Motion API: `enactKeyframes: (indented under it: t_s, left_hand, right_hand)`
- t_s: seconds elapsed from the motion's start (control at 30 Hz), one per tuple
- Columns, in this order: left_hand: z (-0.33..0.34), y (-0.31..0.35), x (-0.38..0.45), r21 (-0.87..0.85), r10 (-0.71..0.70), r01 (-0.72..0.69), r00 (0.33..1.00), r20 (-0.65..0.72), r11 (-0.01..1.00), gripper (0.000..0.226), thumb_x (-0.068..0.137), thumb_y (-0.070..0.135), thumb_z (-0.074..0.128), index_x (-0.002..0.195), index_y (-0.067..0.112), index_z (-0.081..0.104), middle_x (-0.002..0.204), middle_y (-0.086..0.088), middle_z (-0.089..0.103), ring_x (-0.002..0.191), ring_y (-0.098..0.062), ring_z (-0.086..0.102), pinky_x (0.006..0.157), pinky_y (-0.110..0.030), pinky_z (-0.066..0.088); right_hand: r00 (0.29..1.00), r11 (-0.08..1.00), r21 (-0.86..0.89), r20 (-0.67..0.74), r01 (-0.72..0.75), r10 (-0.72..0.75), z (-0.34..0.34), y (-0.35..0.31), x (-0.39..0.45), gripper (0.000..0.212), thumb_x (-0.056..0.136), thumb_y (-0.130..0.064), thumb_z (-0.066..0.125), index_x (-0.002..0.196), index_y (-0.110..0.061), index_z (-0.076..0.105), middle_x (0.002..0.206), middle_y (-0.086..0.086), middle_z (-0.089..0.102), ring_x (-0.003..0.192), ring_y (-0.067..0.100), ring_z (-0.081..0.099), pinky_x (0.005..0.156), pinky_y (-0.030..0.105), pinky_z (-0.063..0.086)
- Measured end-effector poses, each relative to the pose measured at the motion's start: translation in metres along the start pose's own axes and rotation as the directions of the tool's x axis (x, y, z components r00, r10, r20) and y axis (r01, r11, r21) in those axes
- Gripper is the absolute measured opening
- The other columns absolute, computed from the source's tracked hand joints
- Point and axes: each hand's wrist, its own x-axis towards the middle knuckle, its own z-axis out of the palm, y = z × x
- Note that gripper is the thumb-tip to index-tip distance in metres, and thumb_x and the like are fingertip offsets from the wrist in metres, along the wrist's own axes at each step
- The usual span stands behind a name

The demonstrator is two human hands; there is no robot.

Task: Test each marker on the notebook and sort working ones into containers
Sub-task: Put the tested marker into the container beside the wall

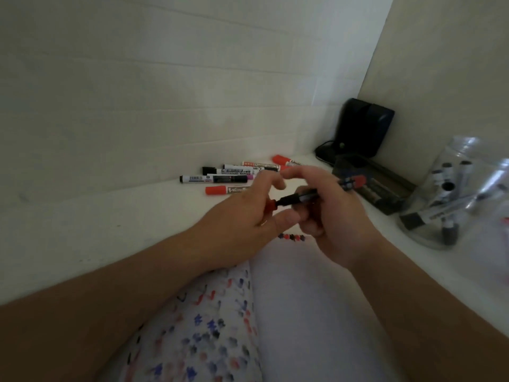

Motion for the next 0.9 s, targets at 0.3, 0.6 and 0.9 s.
enactKeyframes:
  t_s: [0.3, 0.6, 0.9]
  left_hand:
    - [0.007, 0.002, 0.004, 0.399, -0.216, 0.136, 0.963, 0.162, 0.907, 0.054, 0.080, 0.078, 0.057, 0.126, 0.052, 0.046, 0.120, 0.018, 0.056, 0.105, -0.008, 0.055, 0.088, -0.036, 0.052]
    - [0.016, -0.002, 0.006, 0.394, -0.229, 0.132, 0.951, 0.209, 0.910, 0.044, 0.080, 0.079, 0.058, 0.119, 0.060, 0.055, 0.098, 0.019, 0.052, 0.090, 0.001, 0.051, 0.077, -0.027, 0.049]
    - [0.017, -0.002, 0.006, 0.380, -0.267, 0.171, 0.939, 0.216, 0.909, 0.044, 0.077, 0.081, 0.057, 0.119, 0.065, 0.053, 0.103, 0.022, 0.049, 0.099, -0.002, 0.050, 0.085, -0.029, 0.047]
  right_hand:
    - [0.993, 0.937, -0.330, -0.016, -0.114, 0.115, -0.069, -0.004, -0.010, 0.020, 0.091, -0.009, 0.071, 0.071, -0.013, 0.070, 0.061, 0.009, 0.056, 0.050, 0.017, 0.047, 0.044, 0.022, 0.040]
    - [0.990, 0.842, -0.534, -0.144, -0.076, -0.002, -0.070, 0.019, -0.006, 0.032, 0.086, -0.011, 0.078, 0.061, -0.017, 0.060, 0.058, 0.008, 0.064, 0.052, 0.022, 0.057, 0.054, 0.032, 0.048]
    - [0.991, 0.784, -0.611, -0.130, -0.111, 0.039, -0.066, 0.017, -0.003, 0.025, 0.086, -0.012, 0.078, 0.067, -0.011, 0.062, 0.059, 0.009, 0.069, 0.048, 0.016, 0.060, 0.050, 0.022, 0.051]
